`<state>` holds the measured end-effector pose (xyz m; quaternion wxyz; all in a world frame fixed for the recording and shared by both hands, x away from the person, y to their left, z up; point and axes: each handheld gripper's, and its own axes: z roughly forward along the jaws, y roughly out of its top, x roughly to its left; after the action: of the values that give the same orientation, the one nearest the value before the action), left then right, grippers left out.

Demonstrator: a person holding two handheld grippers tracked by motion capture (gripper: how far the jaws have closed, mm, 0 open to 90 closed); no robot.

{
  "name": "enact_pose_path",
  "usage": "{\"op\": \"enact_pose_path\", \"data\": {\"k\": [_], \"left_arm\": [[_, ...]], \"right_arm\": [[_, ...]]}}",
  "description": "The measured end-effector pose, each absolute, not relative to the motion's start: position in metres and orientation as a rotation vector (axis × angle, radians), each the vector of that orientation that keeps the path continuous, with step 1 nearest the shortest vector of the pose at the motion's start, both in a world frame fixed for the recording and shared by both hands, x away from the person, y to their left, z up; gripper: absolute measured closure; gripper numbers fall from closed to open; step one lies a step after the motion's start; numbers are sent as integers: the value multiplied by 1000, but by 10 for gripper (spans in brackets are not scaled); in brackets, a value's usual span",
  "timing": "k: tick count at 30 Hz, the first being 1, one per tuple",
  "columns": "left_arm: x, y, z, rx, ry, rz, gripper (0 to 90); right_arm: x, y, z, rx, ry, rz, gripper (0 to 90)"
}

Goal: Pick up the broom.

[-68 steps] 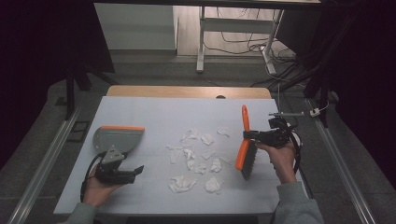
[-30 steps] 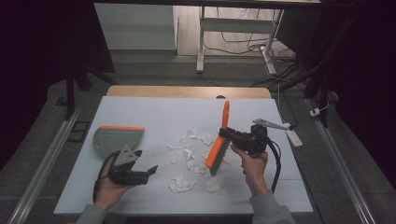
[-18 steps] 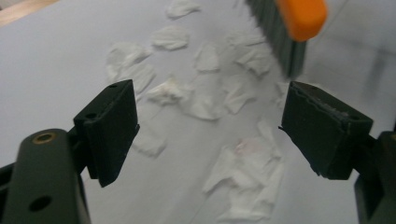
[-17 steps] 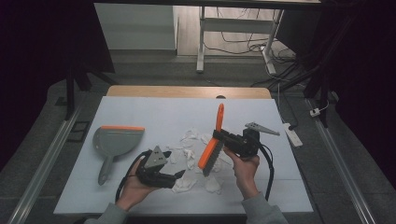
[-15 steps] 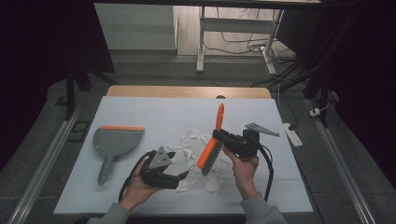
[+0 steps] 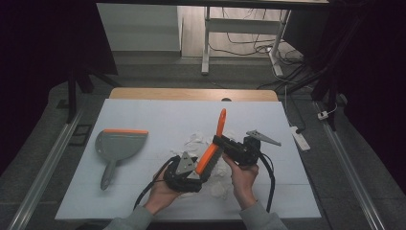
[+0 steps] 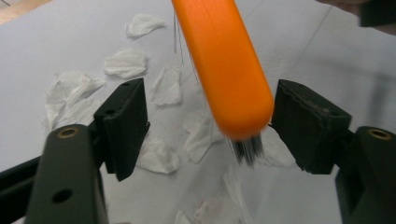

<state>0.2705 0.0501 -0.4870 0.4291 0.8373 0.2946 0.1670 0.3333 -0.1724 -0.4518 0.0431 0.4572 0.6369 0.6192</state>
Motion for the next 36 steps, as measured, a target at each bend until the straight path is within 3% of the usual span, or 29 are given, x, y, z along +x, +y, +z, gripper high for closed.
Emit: {"op": "enact_pose_path", "data": {"k": [7, 13, 26, 28, 32, 36], "left_arm": [[279, 48, -492, 2045, 768, 373, 484], [286, 52, -493, 2008, 806, 300, 755], [290, 71, -486, 2050, 800, 280, 801], [291, 74, -485, 2059, 805, 275, 801], [295, 86, -481, 2083, 821, 281, 802], [295, 93, -474, 2111, 815, 288, 801]], "right_arm": [[330, -169, -456, 1433, 1916, 1937, 705], [326, -168, -455, 1437, 1884, 1947, 704], [324, -161, -451, 1383, 1932, 1940, 682], [325, -159, -449, 1360, 1966, 1906, 647], [328, -161, -443, 1335, 2020, 1844, 495], [329, -165, -431, 1203, 2113, 1764, 423]]}}
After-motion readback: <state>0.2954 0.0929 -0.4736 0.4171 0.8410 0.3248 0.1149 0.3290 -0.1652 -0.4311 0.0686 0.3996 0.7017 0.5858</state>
